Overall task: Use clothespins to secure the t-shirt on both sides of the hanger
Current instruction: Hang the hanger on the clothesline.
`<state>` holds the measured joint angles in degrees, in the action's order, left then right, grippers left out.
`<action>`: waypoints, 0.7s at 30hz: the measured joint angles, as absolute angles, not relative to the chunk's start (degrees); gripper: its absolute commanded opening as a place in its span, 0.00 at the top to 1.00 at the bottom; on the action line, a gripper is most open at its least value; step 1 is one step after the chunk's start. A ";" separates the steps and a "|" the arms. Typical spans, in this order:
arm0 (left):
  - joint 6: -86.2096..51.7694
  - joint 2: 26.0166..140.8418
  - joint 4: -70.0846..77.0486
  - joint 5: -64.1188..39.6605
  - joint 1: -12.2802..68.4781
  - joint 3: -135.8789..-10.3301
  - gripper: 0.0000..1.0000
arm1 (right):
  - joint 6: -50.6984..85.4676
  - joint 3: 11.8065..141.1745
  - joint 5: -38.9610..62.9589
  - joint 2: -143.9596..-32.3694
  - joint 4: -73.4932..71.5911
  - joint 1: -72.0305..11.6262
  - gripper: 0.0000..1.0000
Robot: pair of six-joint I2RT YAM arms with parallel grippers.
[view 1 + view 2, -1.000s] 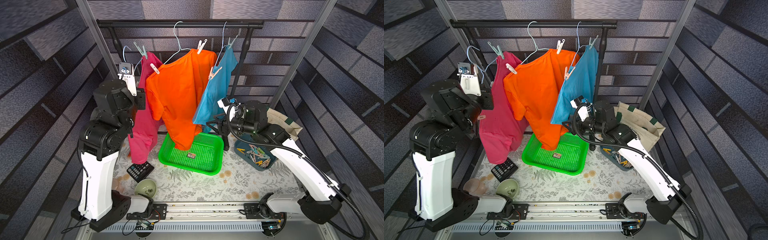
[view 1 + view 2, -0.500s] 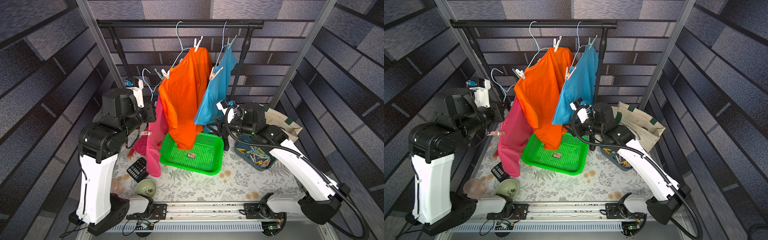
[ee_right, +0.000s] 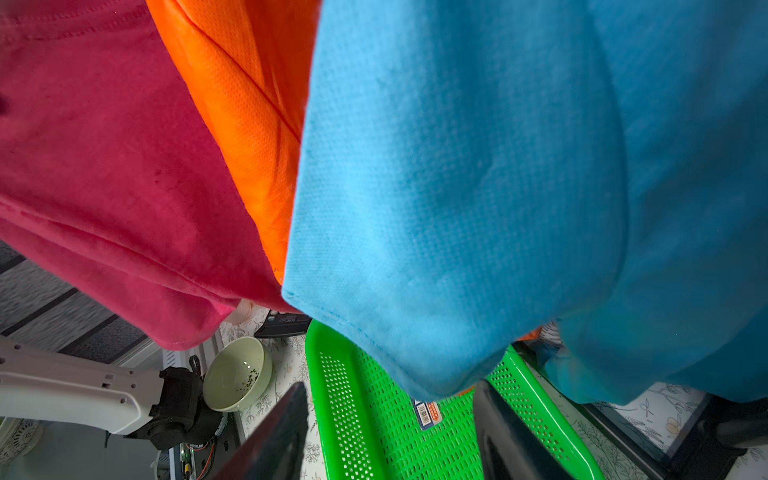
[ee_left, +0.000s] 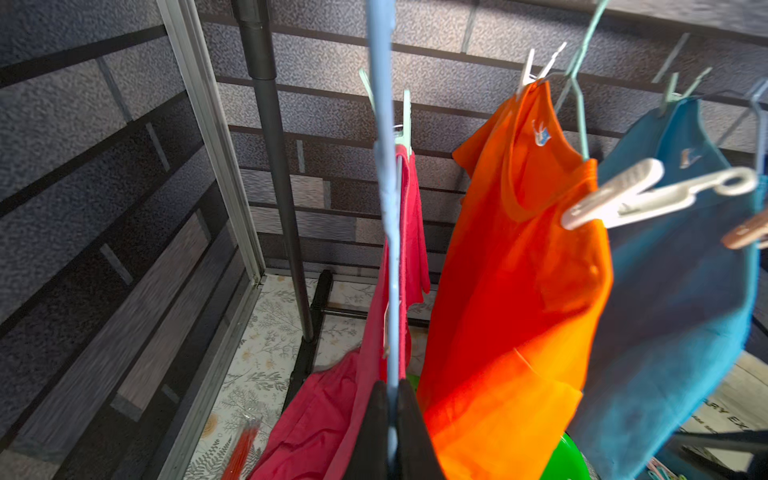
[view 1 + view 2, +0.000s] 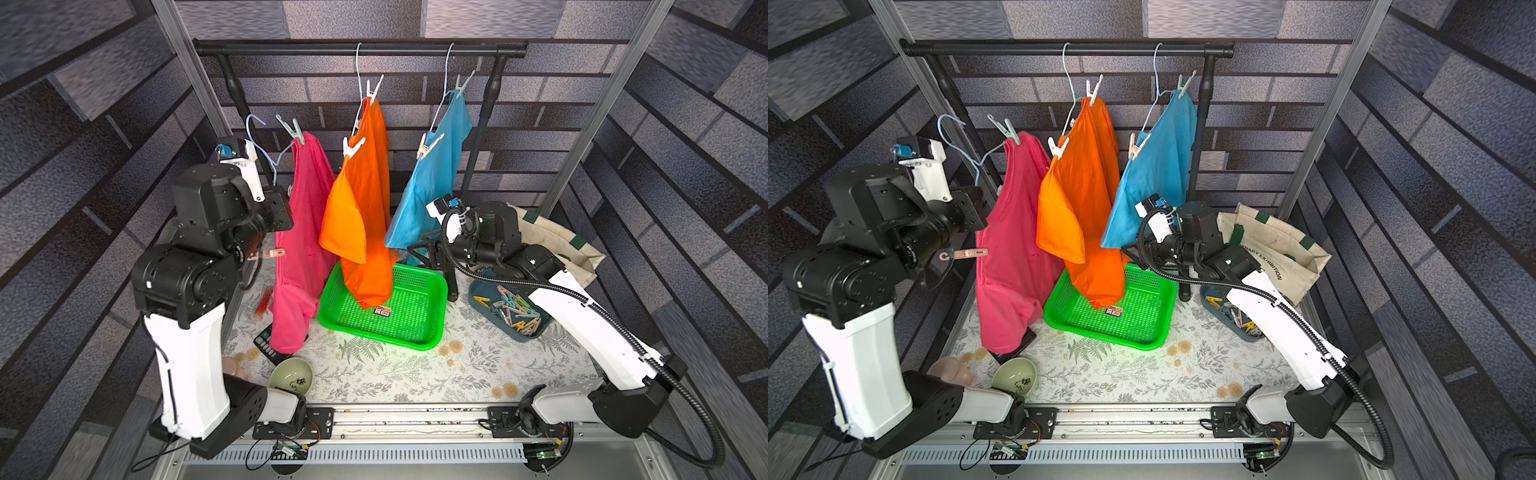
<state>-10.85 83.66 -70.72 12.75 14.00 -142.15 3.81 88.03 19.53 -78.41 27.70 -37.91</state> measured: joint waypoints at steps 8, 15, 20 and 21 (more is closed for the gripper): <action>-9.52 100.47 -69.65 8.45 6.33 -152.33 1.00 | 2.61 87.55 17.28 -75.83 28.25 -37.91 0.35; -5.34 103.35 -65.32 8.27 9.17 -157.97 1.00 | 1.58 87.13 16.01 -75.53 28.23 -37.87 0.36; -2.81 103.59 -57.74 7.46 9.72 -162.08 1.00 | 1.65 87.13 15.88 -77.38 28.21 -37.87 0.37; -2.74 103.81 -55.79 6.98 8.95 -162.82 1.00 | 1.67 87.13 15.88 -77.76 28.21 -37.87 0.37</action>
<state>-2.74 103.81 -55.79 6.98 8.95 -162.82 1.67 87.13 15.88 -77.76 28.21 -37.87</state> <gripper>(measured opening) 0.070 0.635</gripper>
